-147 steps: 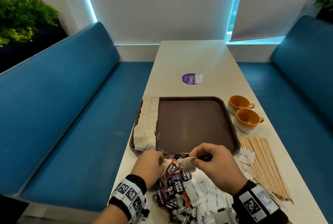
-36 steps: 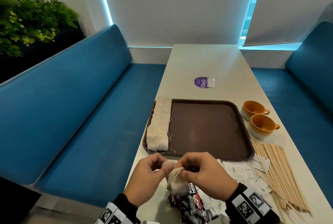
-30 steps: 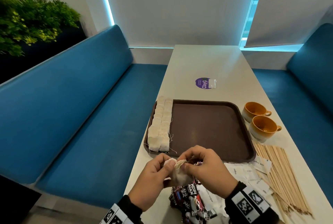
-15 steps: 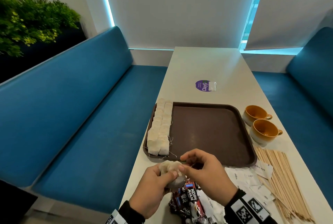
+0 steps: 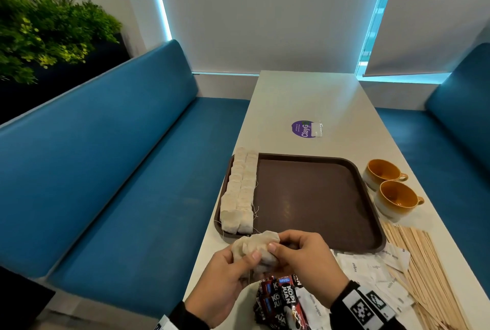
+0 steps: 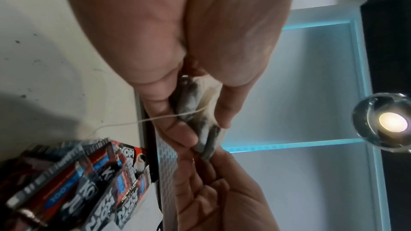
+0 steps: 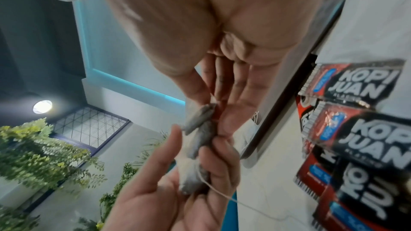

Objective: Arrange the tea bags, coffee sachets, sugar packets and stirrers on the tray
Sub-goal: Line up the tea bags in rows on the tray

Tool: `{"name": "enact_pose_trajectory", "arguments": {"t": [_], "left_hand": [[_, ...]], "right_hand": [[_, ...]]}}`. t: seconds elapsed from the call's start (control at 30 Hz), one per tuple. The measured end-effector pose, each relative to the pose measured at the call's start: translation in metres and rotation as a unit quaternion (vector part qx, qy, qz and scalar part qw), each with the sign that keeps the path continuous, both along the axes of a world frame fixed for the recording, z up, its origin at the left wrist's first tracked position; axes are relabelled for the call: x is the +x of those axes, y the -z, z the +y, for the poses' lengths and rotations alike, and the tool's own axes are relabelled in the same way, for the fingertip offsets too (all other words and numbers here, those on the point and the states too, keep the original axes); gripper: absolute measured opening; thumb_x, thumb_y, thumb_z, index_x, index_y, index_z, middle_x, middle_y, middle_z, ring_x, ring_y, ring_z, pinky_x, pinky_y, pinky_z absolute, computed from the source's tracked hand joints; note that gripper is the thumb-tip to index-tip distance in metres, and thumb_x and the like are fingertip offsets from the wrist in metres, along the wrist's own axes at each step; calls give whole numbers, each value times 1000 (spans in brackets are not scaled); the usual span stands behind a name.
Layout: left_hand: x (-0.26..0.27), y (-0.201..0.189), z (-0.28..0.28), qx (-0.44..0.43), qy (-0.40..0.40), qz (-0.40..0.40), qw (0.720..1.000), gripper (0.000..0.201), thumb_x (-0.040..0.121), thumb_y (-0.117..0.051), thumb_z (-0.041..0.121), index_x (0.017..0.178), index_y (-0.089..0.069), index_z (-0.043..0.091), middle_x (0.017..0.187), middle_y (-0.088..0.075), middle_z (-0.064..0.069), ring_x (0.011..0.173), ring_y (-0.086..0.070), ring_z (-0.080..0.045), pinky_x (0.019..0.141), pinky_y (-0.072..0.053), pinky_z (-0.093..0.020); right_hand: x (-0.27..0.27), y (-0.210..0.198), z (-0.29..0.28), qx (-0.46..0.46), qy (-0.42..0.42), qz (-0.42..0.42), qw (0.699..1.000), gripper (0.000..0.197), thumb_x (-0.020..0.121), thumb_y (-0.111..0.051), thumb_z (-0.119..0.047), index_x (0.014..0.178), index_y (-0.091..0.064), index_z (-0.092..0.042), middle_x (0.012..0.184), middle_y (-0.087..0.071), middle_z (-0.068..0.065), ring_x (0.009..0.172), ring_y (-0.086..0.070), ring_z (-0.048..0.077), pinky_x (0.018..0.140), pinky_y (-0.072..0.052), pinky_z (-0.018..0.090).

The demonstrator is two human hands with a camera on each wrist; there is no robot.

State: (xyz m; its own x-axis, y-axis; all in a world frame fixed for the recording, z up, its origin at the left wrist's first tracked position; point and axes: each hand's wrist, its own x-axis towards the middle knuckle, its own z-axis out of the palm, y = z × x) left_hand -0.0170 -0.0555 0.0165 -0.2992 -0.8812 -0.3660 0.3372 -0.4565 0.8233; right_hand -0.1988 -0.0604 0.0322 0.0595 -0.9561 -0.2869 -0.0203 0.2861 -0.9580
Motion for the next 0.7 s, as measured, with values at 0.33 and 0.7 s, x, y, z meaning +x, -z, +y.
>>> {"name": "enact_pose_trajectory", "arguments": {"t": [0.33,0.7], "left_hand": [[10,12,-7,66,-72,38,994,23,95,-60,1,114,-65,-11,100,-73,-25,80,-70,-32,63,-61,-33],[50,15,-42,36,-180,-3,983,19,98,-59,5,110,-64,-9,91,-72,-24,70,-69,-27,59,-61,-29]], "right_hand": [[14,1,-15,18,5,-43,999,11,95,-69,-5,93,-80,-5,88,-76,21,75,-74,30,67,-64,48],[16,9,-74,71,80,-81,991,6,95,-69,-1,96,-74,3,94,-70,24,74,-73,34,80,-64,46]]}}
